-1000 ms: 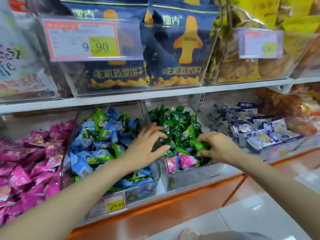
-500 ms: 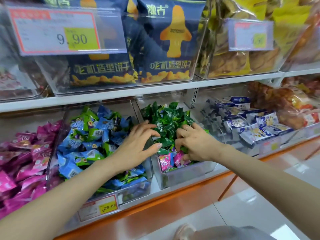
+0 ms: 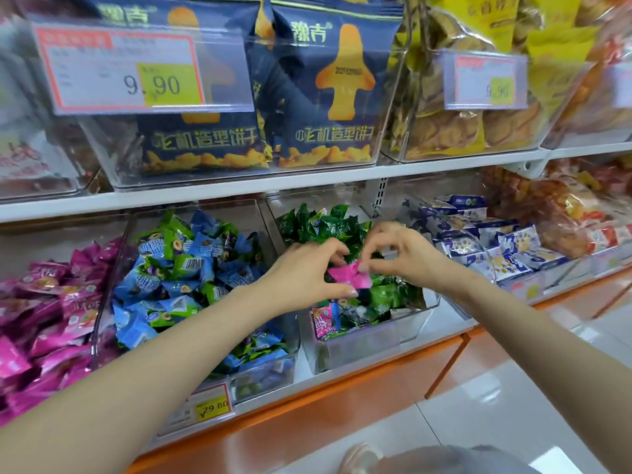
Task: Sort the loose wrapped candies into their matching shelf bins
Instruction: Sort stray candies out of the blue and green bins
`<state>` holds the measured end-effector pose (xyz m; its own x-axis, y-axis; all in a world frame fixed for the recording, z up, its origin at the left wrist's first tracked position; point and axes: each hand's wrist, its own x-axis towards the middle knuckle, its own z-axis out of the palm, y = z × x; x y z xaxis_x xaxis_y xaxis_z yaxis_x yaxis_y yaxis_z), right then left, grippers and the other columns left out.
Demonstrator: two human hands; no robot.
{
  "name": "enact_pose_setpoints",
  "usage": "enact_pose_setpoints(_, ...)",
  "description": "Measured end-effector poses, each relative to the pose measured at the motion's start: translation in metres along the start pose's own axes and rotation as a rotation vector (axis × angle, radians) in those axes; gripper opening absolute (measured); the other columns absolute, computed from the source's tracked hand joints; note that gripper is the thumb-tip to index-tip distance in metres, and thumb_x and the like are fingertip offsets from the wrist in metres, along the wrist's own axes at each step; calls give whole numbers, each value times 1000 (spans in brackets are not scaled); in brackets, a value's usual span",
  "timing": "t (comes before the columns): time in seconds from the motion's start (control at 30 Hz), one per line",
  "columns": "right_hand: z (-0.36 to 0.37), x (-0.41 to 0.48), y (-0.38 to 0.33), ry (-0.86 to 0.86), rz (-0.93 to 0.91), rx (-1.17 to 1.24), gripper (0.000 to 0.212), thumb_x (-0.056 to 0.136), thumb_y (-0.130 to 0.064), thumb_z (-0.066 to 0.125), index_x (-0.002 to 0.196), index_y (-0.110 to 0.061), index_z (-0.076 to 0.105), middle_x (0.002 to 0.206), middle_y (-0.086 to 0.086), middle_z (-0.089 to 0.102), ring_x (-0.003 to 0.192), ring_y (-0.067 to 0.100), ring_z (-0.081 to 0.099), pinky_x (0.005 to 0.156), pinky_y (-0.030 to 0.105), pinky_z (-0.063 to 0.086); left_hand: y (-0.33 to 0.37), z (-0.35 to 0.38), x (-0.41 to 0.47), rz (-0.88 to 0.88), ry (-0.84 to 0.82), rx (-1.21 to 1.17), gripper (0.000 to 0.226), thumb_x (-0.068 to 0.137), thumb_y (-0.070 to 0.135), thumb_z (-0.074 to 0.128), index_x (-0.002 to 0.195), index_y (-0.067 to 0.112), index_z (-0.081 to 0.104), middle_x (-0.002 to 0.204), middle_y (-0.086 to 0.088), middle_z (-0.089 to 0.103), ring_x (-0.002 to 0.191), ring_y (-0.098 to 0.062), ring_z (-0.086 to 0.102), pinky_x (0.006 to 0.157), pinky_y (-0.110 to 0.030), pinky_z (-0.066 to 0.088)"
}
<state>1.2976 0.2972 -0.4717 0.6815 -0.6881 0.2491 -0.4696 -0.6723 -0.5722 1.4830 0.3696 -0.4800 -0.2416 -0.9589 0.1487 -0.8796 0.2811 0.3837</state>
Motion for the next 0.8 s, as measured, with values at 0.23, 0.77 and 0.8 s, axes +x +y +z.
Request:
enact_pose_setpoints(0.23,10,1,-3,86,73,215,11,74,-16,77,81,-19,69,70,-3,62,60,1,49,59,17,40,-9,-5,10,-139,271,-204,29,84,36,65,106,19,57,86,5,57,79,-16,54,61,-26,35)
enact_pose_setpoints(0.77,66,13,-19,-385,-16,-610,47,75,-50,68,120,-37,60,98,-5,35,107,17,43,90,37,24,-26,-6,1,-174,357,-356,33,79,30,72,107,19,59,103,4,65,96,-13,59,84,-31,46)
enact_pose_setpoints(0.8,66,13,-19,-373,-17,-594,44,75,-48,70,116,-34,62,98,-5,36,106,17,43,89,37,24,-25,-7,0,-174,351,-370,32,78,29,73,105,20,58,102,6,64,96,-12,59,84,-29,45)
